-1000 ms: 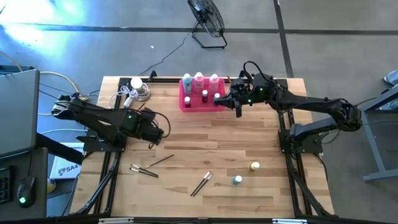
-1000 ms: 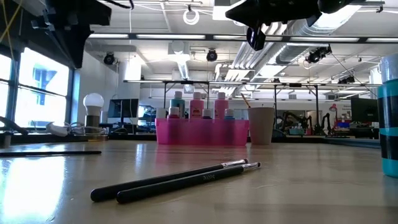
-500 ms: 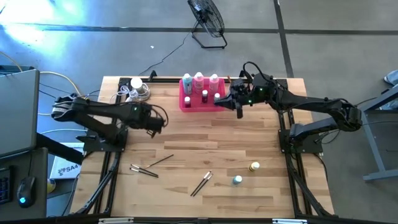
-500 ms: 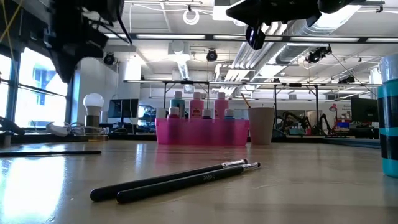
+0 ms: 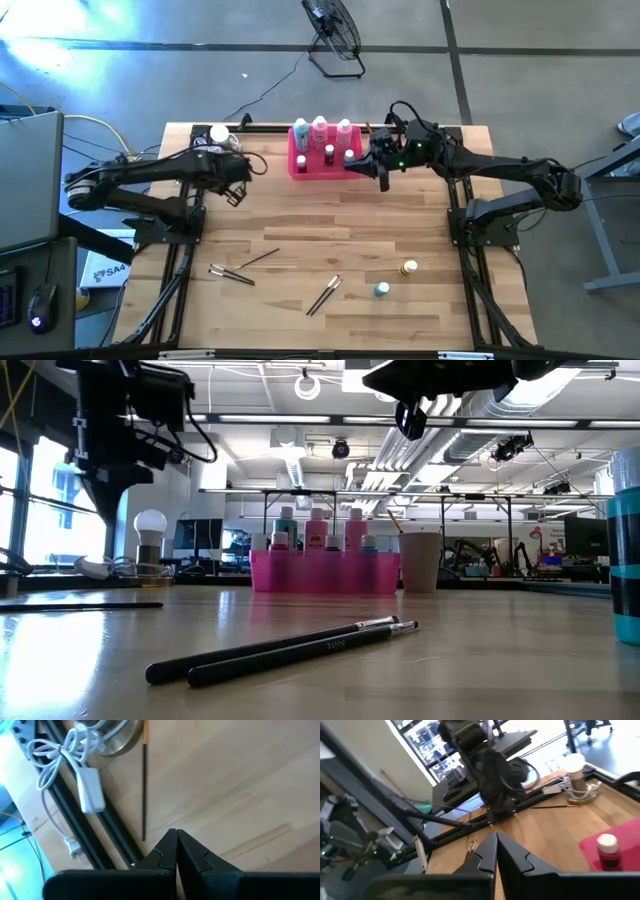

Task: Pick & Place Paint Supplies
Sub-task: Put the orange paintbrush into the white cup

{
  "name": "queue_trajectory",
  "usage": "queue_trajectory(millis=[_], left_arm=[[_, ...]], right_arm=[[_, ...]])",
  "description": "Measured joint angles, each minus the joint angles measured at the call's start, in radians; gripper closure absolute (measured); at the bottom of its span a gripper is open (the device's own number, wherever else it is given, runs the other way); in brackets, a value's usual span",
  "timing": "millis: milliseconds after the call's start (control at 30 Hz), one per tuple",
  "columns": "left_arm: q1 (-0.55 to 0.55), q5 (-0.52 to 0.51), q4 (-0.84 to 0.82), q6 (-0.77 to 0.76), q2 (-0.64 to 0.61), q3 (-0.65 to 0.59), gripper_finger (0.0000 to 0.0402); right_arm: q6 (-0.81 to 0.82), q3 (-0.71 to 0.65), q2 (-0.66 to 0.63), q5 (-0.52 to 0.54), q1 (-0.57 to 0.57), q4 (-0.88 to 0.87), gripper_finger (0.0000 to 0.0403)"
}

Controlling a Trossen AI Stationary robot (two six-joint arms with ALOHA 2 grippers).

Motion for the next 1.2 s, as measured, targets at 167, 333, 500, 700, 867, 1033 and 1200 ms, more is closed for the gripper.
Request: queue_trajectory(millis=[167, 333, 500, 700, 867, 1033, 1200], left_arm=[[0.05, -0.004, 0.041, 0.034, -0.142, -0.097, 0.0401], [0.119, 0.008, 0.05, 0.023, -0.209, -0.104, 0.0401], [0.236, 0.104, 0.111, -0.043, -0.208, -0.104, 0.0401], [0.363, 0.107, 0.137, -0.109, -0.128, -0.104, 0.0401], [0.423, 0.124, 0.16, -0.213, -0.046, -0.104, 0.0401], [0.42, 0.121, 0.276, -0.314, 0.007, -0.104, 0.0401], [0.42, 0.042, 0.332, -0.331, 0.047, -0.104, 0.0401]], right_arm=[[0.024, 0.0, 0.0, 0.074, 0.0, 0.0, 0.0399], [0.068, 0.0, 0.0, 0.13, 0.0, 0.002, 0.0399], [0.08, 0.0, 0.0, 0.182, 0.0, 0.006, 0.0399], [0.08, 0.0, 0.0, 0.2, 0.0, 0.008, 0.0399], [0.08, 0.0, 0.0, 0.198, 0.005, 0.008, 0.0399], [0.075, 0.0, 0.0, 0.197, 0.02, 0.007, 0.0399], [0.05, 0.0, 0.0, 0.197, 0.035, 0.007, 0.0399]])
